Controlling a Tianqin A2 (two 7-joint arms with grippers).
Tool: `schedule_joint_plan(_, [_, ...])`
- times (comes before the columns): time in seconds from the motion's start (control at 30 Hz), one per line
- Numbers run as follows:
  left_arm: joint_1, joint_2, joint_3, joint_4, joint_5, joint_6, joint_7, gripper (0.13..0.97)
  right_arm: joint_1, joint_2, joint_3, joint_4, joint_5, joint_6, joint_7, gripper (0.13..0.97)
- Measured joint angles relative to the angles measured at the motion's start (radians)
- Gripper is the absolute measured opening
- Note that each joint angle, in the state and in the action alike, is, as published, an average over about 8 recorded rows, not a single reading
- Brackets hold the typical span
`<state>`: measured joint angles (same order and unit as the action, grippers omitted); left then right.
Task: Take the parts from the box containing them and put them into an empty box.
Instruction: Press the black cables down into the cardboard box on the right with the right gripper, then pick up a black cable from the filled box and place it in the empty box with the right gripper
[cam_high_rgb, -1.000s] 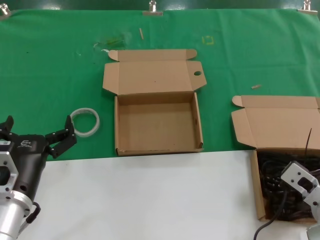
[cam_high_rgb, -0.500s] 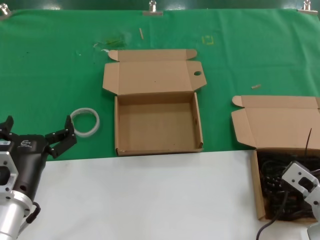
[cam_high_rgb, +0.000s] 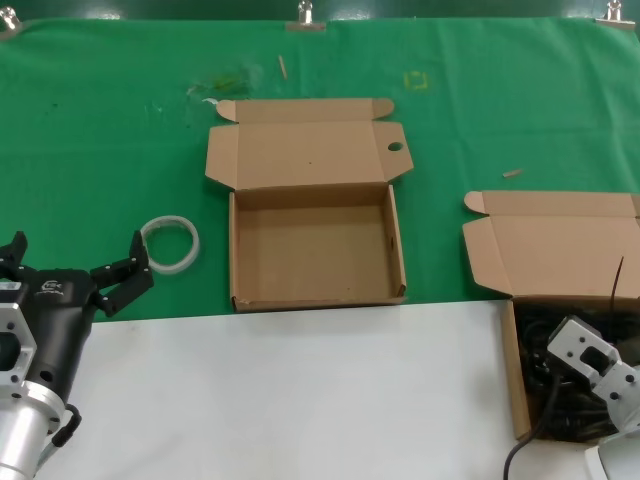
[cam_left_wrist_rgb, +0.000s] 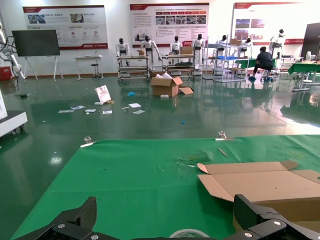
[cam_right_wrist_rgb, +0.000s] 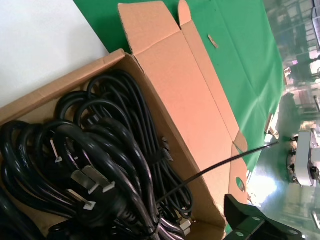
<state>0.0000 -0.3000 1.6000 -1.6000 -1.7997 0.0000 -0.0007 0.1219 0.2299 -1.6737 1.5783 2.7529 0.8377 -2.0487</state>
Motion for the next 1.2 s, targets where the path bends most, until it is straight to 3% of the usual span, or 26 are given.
schedule_joint_plan(0.23, [0.0, 0.0, 0.0, 0.0, 0.0, 0.0, 0.0, 0.966, 0.009, 0.0, -0.013, -0.016, 0.0, -0.007, 0.004, 0.707])
schedule_joint_plan(0.5, [0.0, 0.0, 0.0, 0.0, 0.0, 0.0, 0.0, 0.966, -0.001, 0.0, -0.017, -0.017, 0.0, -0.008, 0.024, 0.494])
schedule_joint_plan(0.8, [0.0, 0.0, 0.0, 0.0, 0.0, 0.0, 0.0, 0.966, -0.015, 0.0, -0.02, -0.008, 0.0, -0.007, 0.054, 0.311])
schedule_joint_plan(1.07, [0.0, 0.0, 0.0, 0.0, 0.0, 0.0, 0.0, 0.966, -0.024, 0.0, -0.02, 0.013, 0.0, 0.004, 0.069, 0.204])
schedule_joint_plan(1.2, [0.0, 0.0, 0.0, 0.0, 0.0, 0.0, 0.0, 0.966, -0.028, 0.0, -0.02, 0.044, 0.0, 0.022, 0.07, 0.204])
